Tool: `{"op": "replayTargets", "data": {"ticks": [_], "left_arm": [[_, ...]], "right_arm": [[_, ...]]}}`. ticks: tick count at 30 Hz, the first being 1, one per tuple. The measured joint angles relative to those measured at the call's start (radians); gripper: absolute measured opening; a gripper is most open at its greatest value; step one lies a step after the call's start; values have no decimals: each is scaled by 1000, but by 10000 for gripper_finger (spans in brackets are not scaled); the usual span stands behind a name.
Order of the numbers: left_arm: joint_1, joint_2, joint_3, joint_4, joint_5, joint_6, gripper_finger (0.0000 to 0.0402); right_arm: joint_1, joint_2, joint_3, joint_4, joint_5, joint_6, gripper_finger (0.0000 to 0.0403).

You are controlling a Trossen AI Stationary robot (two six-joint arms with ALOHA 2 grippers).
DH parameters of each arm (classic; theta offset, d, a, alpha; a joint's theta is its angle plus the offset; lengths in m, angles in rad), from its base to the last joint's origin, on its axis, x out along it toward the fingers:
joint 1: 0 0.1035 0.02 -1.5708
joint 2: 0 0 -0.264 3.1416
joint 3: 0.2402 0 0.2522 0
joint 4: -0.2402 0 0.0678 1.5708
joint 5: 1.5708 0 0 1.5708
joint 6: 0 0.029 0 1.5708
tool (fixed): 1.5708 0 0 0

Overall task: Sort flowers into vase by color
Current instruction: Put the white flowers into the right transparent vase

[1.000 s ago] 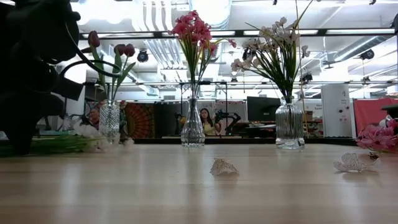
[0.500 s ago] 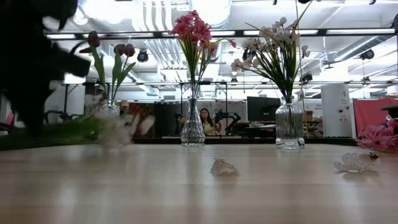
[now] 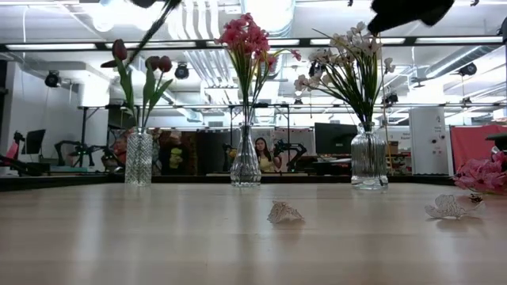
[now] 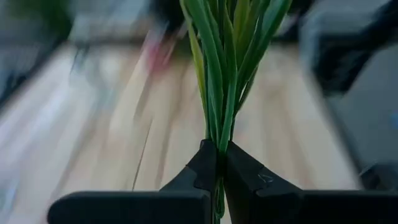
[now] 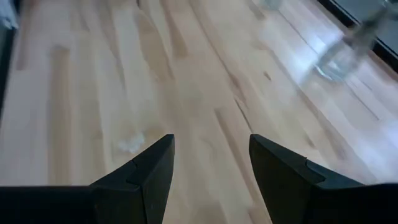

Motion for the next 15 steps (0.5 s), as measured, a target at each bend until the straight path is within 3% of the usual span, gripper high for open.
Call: {"op": "replayTargets", "data": {"ticks": [4, 10, 12, 15], "left_arm": [[9, 25, -30, 291, 40, 268, 0], [47, 115, -86, 599, 42, 415, 0], [64, 151, -94, 641, 42, 421, 0], [90, 209, -94, 699, 43, 422, 0]], "right_arm": [[0, 0, -125, 384, 101, -190, 201], [-4, 0, -285, 944, 153, -543, 201], [-9, 0, -314, 1070, 138, -622, 201], [-25, 0, -321, 1102, 135, -650, 201]]}}
